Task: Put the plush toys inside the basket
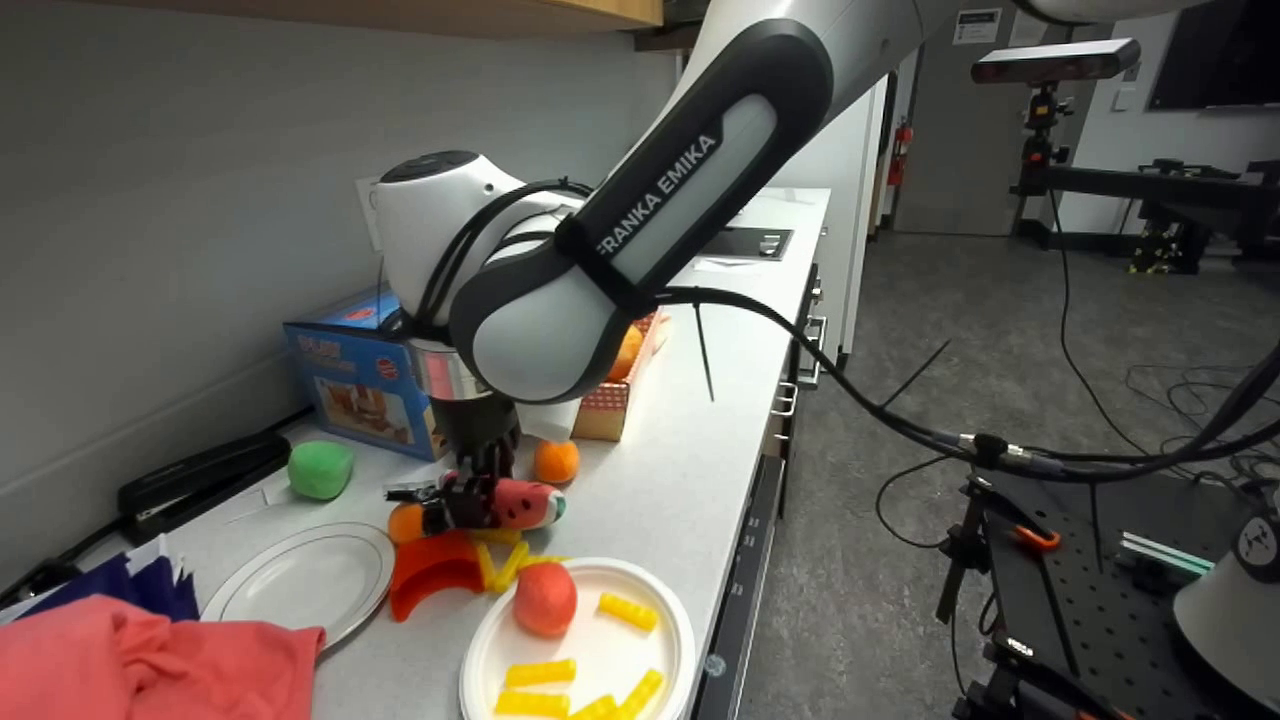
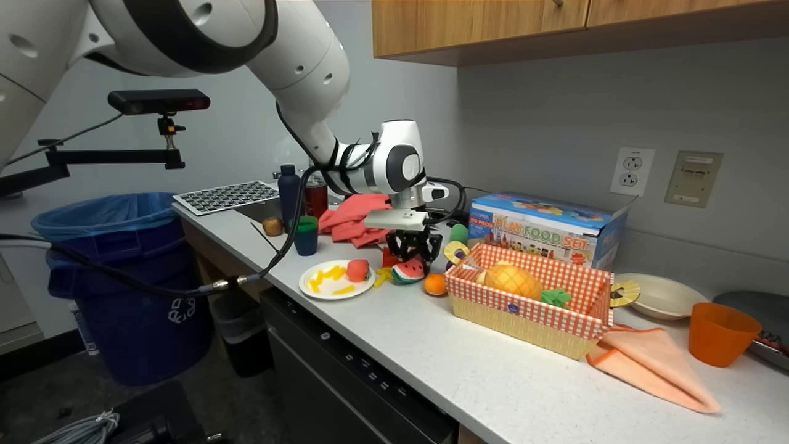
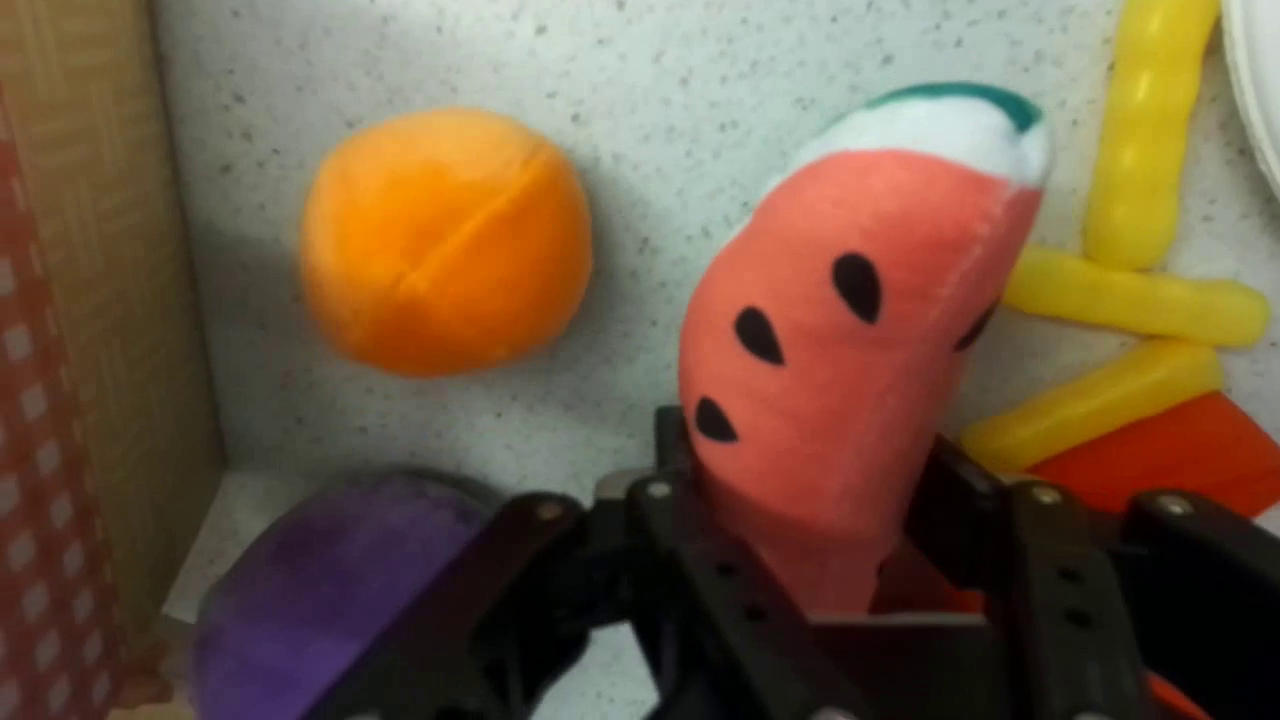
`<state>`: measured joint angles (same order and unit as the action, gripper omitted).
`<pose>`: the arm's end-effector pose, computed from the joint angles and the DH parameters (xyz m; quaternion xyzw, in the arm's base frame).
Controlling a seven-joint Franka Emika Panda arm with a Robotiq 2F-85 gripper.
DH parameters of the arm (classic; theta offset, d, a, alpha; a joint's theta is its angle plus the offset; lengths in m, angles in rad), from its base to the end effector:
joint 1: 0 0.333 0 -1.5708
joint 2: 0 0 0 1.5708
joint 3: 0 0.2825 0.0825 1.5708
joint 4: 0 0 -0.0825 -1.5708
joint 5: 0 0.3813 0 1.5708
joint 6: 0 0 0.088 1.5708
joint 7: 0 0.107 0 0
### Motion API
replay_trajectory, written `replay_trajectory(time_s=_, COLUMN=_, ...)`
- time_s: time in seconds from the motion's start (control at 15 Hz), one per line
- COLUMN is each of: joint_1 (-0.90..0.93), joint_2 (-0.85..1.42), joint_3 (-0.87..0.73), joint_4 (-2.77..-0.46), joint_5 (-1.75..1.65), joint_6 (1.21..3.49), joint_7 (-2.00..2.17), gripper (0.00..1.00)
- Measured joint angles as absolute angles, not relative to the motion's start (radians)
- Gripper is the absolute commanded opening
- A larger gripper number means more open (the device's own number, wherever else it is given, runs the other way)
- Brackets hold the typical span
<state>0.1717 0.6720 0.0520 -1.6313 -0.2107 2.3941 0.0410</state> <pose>0.6610 0.1448 0.2111 0.9846 0.1579 0.0537 0.0525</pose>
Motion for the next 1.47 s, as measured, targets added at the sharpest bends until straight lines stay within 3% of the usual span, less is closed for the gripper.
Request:
replay_trajectory(time_s=0.13, joint_1=0.175, joint_2=0.672, joint_3=0.041, joint_4=-1.626, joint_5=-0.219, joint_6=2.394, joint_7=0.043, gripper=0.05)
replay_trajectory(time_s=0.27, joint_1=0.179, joint_2=0.664, joint_3=0.028, joint_4=-1.626, joint_5=-0.233, joint_6=2.391, joint_7=0.053, gripper=0.0)
replay_trajectory(time_s=1.07, joint_1=0.141, joint_2=0.33, joint_3=-0.024, joint_4=-1.774, joint_5=-0.25, joint_6=2.33, joint_7=0.103, gripper=0.03)
replay_trajectory(time_s=1.47, joint_1=0.123, joint_2=0.32, joint_3=-0.118, joint_4=-1.812, joint_5=-0.365, joint_6=2.413, joint_7=0.315, gripper=0.03)
